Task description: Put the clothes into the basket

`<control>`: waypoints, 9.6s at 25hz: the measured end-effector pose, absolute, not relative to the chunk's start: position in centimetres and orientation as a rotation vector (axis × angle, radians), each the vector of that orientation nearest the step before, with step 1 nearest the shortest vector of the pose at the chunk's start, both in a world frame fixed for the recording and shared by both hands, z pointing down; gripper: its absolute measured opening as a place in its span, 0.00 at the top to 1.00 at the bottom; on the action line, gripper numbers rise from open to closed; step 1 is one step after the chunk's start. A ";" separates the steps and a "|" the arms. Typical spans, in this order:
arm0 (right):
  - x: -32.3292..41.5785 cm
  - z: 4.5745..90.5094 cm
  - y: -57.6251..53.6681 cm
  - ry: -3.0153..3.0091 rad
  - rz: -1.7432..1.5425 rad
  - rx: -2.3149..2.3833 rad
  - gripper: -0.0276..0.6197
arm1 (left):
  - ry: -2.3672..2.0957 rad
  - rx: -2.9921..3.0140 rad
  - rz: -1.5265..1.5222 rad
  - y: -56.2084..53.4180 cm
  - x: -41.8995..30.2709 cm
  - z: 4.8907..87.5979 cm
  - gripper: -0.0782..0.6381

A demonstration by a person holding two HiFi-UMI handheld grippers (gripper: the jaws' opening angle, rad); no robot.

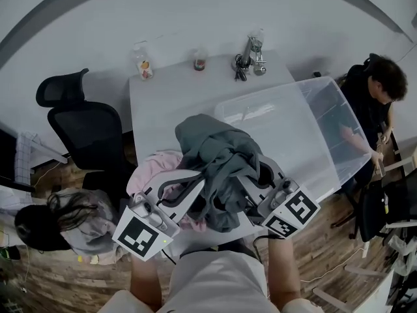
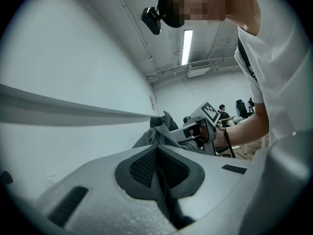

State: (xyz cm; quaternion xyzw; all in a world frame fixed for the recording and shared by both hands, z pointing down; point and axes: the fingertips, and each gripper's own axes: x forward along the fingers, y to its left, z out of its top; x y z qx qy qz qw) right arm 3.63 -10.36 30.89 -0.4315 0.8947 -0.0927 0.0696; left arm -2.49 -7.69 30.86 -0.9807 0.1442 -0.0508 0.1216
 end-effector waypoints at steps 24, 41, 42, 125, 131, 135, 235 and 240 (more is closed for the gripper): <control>17.3 22.8 -9.3 2.480 -0.112 -1.360 0.82 | 0.276 -2.755 -0.077 -7.4 9.0 25.5 0.89; 31.4 23.8 -8.5 2.319 -0.145 -1.509 0.82 | 0.106 -2.768 -0.103 -7.2 20.8 25.9 0.89; 31.9 24.2 -8.5 2.315 -0.158 -1.517 0.82 | 0.096 -2.773 -0.109 -7.1 21.4 26.3 0.89; 31.6 37.3 -8.5 2.886 -0.100 -1.720 0.91 | 0.024 -3.040 -0.197 -8.5 27.2 34.8 0.89; 29.9 32.5 -6.4 2.755 0.033 -1.637 0.95 | 0.018 -3.135 -0.068 -7.6 24.7 32.5 0.89; 27.7 30.5 -4.8 2.744 0.121 -1.602 0.95 | 0.024 -3.146 0.005 -6.9 22.6 31.7 0.89; -19.5 64.7 -9.7 4.039 -0.028 -0.347 0.07 | 1.094 -3.071 -0.455 -5.3 -20.3 53.4 0.89; -20.0 66.4 -10.7 4.039 -0.026 -0.365 0.07 | 1.096 -3.087 -0.453 -5.5 -20.5 54.0 0.89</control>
